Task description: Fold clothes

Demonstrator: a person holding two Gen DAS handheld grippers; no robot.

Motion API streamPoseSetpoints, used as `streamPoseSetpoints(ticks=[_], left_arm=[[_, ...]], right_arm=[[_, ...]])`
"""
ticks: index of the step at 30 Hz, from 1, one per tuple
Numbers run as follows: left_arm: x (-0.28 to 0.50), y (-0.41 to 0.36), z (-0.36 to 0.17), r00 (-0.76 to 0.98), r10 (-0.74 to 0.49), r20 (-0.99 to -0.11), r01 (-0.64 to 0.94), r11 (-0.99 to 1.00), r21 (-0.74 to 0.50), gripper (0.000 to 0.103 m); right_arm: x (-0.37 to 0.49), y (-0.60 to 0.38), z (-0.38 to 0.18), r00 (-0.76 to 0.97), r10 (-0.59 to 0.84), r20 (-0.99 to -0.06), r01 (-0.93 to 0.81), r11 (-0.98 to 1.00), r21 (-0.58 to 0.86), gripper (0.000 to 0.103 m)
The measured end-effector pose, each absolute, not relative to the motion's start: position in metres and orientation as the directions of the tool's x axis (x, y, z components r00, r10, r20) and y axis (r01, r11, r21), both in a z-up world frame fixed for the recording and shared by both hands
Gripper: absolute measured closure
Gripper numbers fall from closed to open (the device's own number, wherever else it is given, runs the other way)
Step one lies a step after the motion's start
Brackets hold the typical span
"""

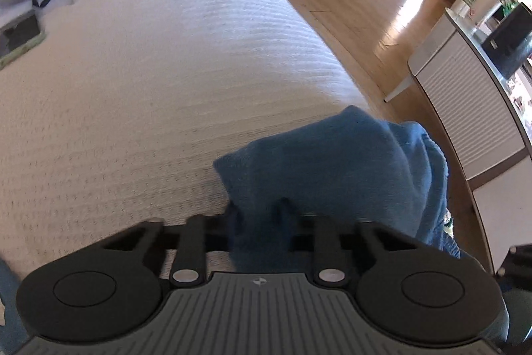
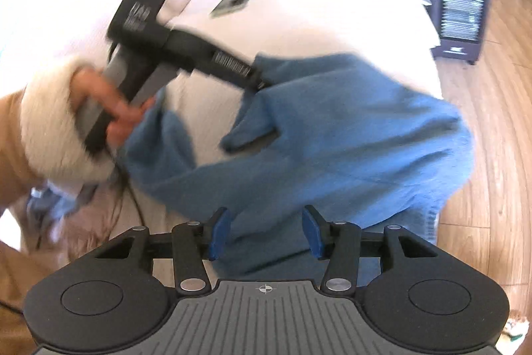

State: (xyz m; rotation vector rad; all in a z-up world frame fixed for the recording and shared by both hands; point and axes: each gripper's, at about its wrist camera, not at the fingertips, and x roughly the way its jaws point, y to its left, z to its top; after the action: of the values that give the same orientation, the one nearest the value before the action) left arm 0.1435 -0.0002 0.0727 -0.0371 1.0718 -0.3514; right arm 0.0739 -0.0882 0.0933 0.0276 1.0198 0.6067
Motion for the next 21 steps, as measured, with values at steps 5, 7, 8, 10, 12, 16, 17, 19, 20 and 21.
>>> streamPoseSetpoints(ticks=[5, 7, 8, 10, 12, 16, 17, 19, 20, 21], left_arm=[[0.142, 0.022, 0.117, 0.557, -0.159, -0.815, 0.238, 0.971, -0.027, 0.096], [0.145, 0.038, 0.135, 0.604, -0.1, -0.791, 0.206, 0.978, 0.033, 0.096], [0.148, 0.048, 0.138, 0.606, -0.095, -0.79, 0.187, 0.982, 0.024, 0.096], [0.152, 0.068, 0.144, 0.609, -0.086, -0.788, 0.148, 0.989, 0.006, 0.096], [0.157, 0.089, 0.15, 0.612, -0.077, -0.787, 0.11, 0.994, -0.012, 0.096], [0.149, 0.089, 0.131, 0.551, -0.16, -0.819, 0.121, 0.986, -0.112, 0.069], [0.145, 0.085, 0.123, 0.531, -0.19, -0.826, 0.137, 0.981, -0.138, 0.063], [0.141, 0.071, 0.11, 0.501, -0.223, -0.836, 0.159, 0.974, -0.164, 0.041], [0.139, 0.066, 0.104, 0.489, -0.236, -0.84, 0.169, 0.97, -0.175, 0.036], [0.137, 0.062, 0.101, 0.482, -0.244, -0.842, 0.177, 0.968, -0.179, 0.031]], right_arm=[[0.072, -0.095, 0.096, 0.416, 0.454, -0.788, -0.428, 0.862, 0.271, 0.054], [0.075, -0.095, 0.09, 0.422, 0.448, -0.788, -0.418, 0.868, 0.269, 0.054], [0.076, -0.095, 0.089, 0.425, 0.445, -0.788, -0.412, 0.87, 0.27, 0.054], [0.079, -0.097, 0.087, 0.431, 0.443, -0.786, -0.404, 0.874, 0.271, 0.054], [0.081, -0.099, 0.086, 0.436, 0.443, -0.783, -0.398, 0.876, 0.274, 0.054], [0.079, -0.111, 0.082, 0.444, 0.427, -0.788, -0.368, 0.889, 0.274, 0.049], [0.08, -0.115, 0.079, 0.443, 0.416, -0.794, -0.353, 0.895, 0.272, 0.049], [0.078, -0.121, 0.076, 0.441, 0.389, -0.809, -0.335, 0.907, 0.254, 0.049], [0.077, -0.123, 0.074, 0.441, 0.374, -0.816, -0.329, 0.913, 0.241, 0.049], [0.076, -0.126, 0.073, 0.44, 0.365, -0.82, -0.323, 0.917, 0.234, 0.049]])
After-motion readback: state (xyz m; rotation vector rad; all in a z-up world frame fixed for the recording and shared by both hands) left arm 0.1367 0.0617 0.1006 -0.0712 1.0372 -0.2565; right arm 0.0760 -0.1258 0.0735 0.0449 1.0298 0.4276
